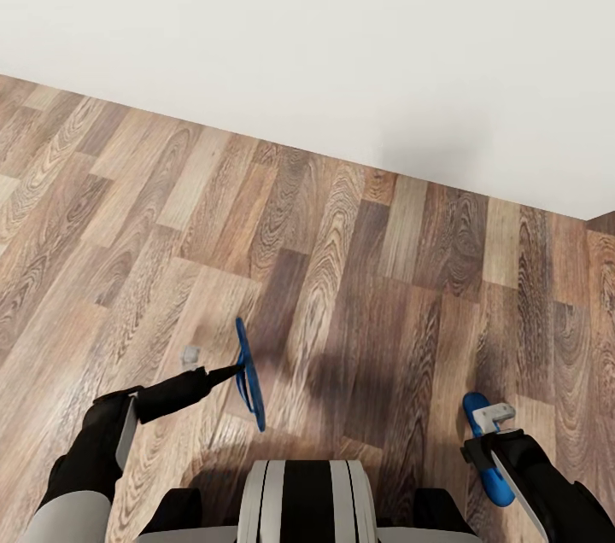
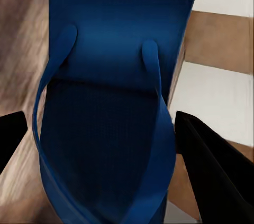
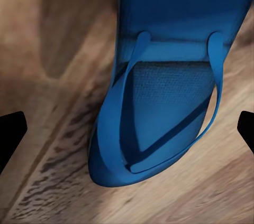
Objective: In the bedroom, move the book from the bed onto either nightstand, and place the two sandals side by side next to the bed.
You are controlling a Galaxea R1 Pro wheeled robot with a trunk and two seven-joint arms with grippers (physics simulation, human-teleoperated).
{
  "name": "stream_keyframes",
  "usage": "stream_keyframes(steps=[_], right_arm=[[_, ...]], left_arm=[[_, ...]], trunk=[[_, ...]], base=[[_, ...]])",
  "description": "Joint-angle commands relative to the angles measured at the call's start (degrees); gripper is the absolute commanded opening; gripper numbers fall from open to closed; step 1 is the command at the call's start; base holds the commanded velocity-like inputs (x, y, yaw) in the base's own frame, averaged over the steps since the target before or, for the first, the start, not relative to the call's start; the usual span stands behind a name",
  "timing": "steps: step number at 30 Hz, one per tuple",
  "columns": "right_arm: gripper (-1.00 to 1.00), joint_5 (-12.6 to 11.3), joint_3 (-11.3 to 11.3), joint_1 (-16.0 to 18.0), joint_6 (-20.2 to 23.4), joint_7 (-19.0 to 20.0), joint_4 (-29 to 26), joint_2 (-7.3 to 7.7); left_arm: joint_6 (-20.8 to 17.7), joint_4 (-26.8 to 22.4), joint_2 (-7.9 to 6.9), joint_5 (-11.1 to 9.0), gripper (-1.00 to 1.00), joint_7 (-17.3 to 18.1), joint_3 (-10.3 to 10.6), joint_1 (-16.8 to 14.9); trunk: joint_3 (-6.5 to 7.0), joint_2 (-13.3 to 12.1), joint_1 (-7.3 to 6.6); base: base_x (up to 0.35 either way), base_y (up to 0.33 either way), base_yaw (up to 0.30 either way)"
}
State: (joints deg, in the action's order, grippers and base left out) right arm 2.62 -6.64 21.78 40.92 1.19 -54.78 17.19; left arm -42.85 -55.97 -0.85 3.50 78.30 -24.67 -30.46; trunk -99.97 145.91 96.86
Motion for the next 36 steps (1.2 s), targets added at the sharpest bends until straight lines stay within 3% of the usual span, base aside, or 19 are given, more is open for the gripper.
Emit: stream_keyframes(steps=[1,4,8,14,18,36], right_arm=[[1.00,0.28,-0.15,0.02,0.30,0.13,-0.08,0.06],[1.00,0.28,-0.13,0.02,0.30,0.17,-0.09,0.11],[1.00,0.25,-0.12,0.02,0.30,0.20,-0.10,0.12],[1.00,0.20,-0.12,0.02,0.35,0.21,-0.14,0.12],[1.00,0.19,-0.12,0.02,0.38,0.15,-0.15,0.12],[1.00,0.16,-0.13,0.02,0.39,0.13,-0.15,0.12]], left_arm=[[-0.53,-0.05,-0.17,0.43,-1.00,2.35,-0.13,-0.04],[-0.63,-0.04,-1.71,0.52,-1.00,8.83,-0.11,-0.04],[-0.65,-0.03,-2.53,0.59,-1.00,11.70,-0.11,-0.04],[-0.66,-0.02,-2.66,0.62,-1.00,11.70,-0.04,-0.04],[-0.66,-0.02,-2.63,0.64,-1.00,11.70,-0.03,-0.04],[-0.66,0.02,-2.58,0.81,-1.00,11.70,-0.11,-0.04]], trunk=[[-0.03,0.01,-0.01],[-0.03,0.01,-0.01],[-0.03,0.01,-0.01],[-0.03,0.01,-0.01],[-0.92,0.07,0.10],[-0.92,0.07,0.10]], base=[[0.000,0.000,0.000],[0.000,0.000,0.000],[0.000,0.000,0.000],[0.000,0.000,0.000],[0.000,0.000,0.000],[0.000,-0.048,0.000]])
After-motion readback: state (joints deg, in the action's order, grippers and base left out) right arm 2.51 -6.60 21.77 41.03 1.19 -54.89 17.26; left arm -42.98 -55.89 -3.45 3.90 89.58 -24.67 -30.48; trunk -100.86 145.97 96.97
